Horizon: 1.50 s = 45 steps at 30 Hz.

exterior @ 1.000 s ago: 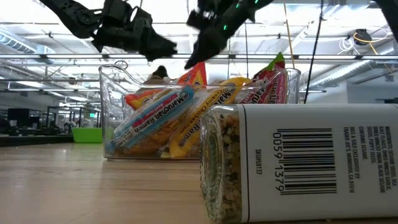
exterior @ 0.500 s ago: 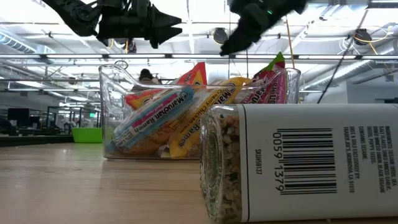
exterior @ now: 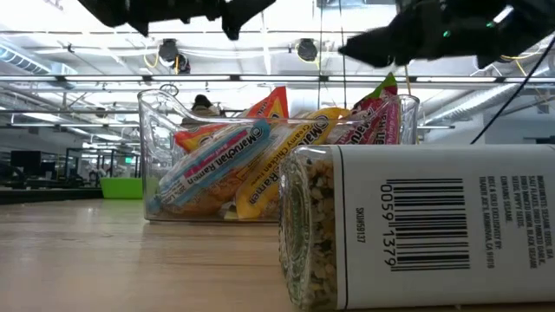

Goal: Pick & Place Food Item
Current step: Put the white seasoning bottle into the middle transparent bin

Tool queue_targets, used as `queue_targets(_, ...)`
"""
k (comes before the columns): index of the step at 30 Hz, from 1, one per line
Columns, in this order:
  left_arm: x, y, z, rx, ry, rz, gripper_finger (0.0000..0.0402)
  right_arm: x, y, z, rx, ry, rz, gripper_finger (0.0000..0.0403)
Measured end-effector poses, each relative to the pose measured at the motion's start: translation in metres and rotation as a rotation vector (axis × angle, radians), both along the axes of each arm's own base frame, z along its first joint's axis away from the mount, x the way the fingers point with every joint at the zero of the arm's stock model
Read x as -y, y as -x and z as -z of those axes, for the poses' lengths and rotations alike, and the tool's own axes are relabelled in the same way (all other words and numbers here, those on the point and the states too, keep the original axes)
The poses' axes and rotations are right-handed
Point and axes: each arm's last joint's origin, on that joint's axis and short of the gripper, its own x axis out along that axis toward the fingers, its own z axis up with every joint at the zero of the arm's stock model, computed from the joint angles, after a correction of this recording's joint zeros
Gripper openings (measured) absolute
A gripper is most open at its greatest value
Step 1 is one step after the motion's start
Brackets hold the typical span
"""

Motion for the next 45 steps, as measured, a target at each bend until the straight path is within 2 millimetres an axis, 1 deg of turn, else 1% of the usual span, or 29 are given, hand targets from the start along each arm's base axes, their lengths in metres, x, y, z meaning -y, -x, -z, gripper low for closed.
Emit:
queue_targets(3,0.028,-0.006,0.0,0.005,-0.001,-0.017,0.025,-0.011,0.008,-0.006,0.099,0.006,-0.041,0.0297)
queue_targets(5,0.048,-0.009,0.002,-0.002,0.006,-0.017,0.025,-0.018,0.012,-0.011,0.131,-0.028,-0.073,0.0297)
queue_targets(9,0.09,-0.013,0.007,-0.019,0.017,0.0,0.025,-0.031,0.014,-0.013,0.14,-0.171,-0.129,0.0297)
queue_targets(11,0.112,-0.014,0.014,-0.043,0.032,-0.024,0.025,-0.036,0.013,-0.012,0.129,-0.238,-0.152,0.0297)
queue_targets(14,0.143,-0.018,0.024,-0.044,0.077,-0.061,0.025,-0.048,0.012,-0.009,0.096,-0.262,-0.263,0.0297)
queue_targets(18,0.182,-0.021,0.037,-0.009,0.141,-0.053,0.025,-0.08,0.017,-0.009,0.073,-0.26,-0.438,0.0297)
queue_targets(21,0.21,-0.026,0.046,-0.016,0.149,-0.069,0.025,-0.11,0.023,-0.005,0.038,-0.232,-0.457,0.0297)
queue_targets(23,0.227,-0.032,0.049,-0.023,0.16,-0.094,0.0251,-0.13,0.029,0.0,0.003,-0.214,-0.43,0.0297)
queue_targets(27,0.258,-0.055,0.054,-0.032,0.165,-0.11,0.0251,-0.168,0.04,0.017,-0.073,-0.197,-0.396,0.0297)
queue_targets(29,0.273,-0.07,0.057,-0.044,0.163,-0.101,0.025,-0.184,0.044,0.026,-0.093,-0.196,-0.387,0.0297)
queue_targets(33,0.296,-0.099,0.06,-0.138,0.171,-0.1,0.025,-0.209,0.045,0.046,-0.125,-0.229,-0.397,0.0297)
queue_targets(37,0.309,-0.119,0.058,-0.312,0.202,-0.131,0.025,-0.223,0.04,0.066,-0.14,-0.278,-0.41,0.0297)
queue_targets(40,0.313,-0.125,0.055,-0.42,0.227,-0.159,0.025,-0.229,0.035,0.08,-0.139,-0.31,-0.409,0.0297)
queue_targets(43,0.316,-0.122,0.055,-0.501,0.243,-0.182,0.025,-0.233,0.031,0.093,-0.142,-0.333,-0.406,0.0297)
queue_targets(45,0.317,-0.119,0.06,-0.554,0.263,-0.202,0.025,-0.235,0.03,0.101,-0.145,-0.336,-0.405,0.0297)
